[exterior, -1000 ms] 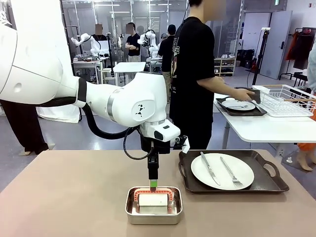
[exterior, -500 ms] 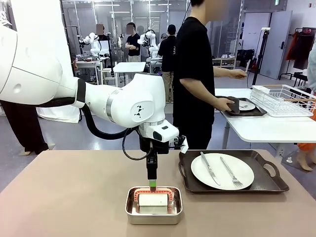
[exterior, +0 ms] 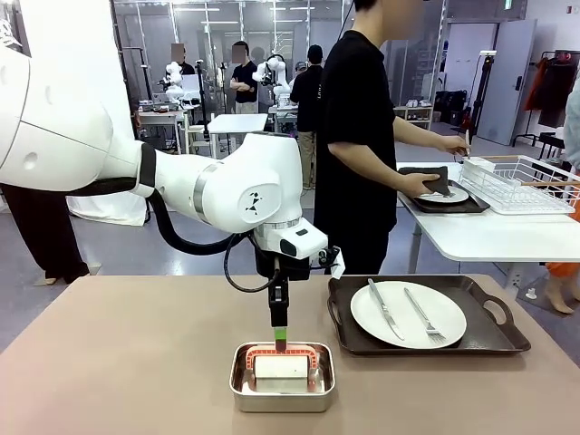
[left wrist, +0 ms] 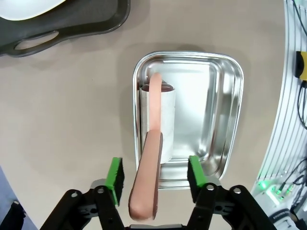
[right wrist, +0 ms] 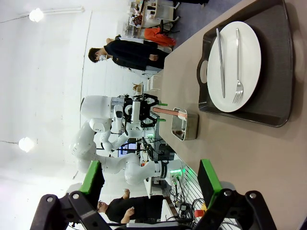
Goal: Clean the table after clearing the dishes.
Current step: When the left (or right) Handle tray is removed, use the left hand (or right hand) to clean the left (or right) side of the table with the Lint Roller.
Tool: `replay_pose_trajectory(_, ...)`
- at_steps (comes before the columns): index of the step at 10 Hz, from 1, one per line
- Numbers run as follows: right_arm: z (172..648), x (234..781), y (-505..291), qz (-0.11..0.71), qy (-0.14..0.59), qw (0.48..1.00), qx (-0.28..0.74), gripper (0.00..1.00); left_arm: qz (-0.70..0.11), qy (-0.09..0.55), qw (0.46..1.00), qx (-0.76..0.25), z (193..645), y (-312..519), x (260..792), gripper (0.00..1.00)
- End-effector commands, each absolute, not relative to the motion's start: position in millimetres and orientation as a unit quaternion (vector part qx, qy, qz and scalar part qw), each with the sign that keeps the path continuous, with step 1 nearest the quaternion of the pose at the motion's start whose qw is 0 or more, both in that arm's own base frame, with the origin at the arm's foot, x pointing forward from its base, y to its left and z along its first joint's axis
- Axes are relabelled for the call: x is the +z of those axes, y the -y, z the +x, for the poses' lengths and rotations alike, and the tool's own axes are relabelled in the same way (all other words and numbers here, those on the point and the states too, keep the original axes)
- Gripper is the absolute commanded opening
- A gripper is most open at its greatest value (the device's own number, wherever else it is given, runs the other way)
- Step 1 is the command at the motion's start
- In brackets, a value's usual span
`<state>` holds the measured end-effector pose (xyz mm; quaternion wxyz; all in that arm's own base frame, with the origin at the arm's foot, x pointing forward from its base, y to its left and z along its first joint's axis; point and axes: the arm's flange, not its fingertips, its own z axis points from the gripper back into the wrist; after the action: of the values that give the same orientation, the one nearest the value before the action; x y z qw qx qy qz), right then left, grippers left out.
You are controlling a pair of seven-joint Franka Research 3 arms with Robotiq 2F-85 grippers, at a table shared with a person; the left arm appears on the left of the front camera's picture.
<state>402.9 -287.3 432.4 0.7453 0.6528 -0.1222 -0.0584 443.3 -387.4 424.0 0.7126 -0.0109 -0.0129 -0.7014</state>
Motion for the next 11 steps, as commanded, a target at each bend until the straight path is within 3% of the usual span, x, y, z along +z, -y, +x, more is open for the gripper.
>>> replay_pose_trajectory(1, 401.0, 436.2, 287.2, 0.653, 0.125, 0.745, -0.056, 1.00, 0.006, 0.027, 0.720, -0.693, 438.2, 383.1, 424.2, 0.41)
replay_pose_trajectory(2, 401.0, 436.2, 287.2, 0.653, 0.125, 0.745, -0.056, 1.00, 0.006, 0.027, 0.720, -0.693, 438.2, 383.0, 423.8, 0.36)
replay_pose_trajectory(3, 401.0, 436.2, 287.2, 0.653, 0.125, 0.745, -0.056, 1.00, 0.005, 0.027, 0.719, -0.694, 438.9, 382.7, 423.5, 0.21)
replay_pose_trajectory(4, 401.0, 436.2, 287.2, 0.653, 0.125, 0.745, -0.056, 1.00, 0.005, 0.029, 0.720, -0.693, 439.2, 382.6, 423.5, 0.17)
replay_pose_trajectory(5, 401.0, 436.2, 287.2, 0.653, 0.125, 0.745, -0.056, 1.00, 0.004, 0.029, 0.720, -0.693, 439.7, 382.4, 424.4, 0.02)
replay_pose_trajectory(11, 401.0, 436.2, 287.2, 0.653, 0.125, 0.745, -0.056, 1.00, -0.011, 0.016, 0.712, -0.702, 443.6, 388.0, 424.6, 0.02)
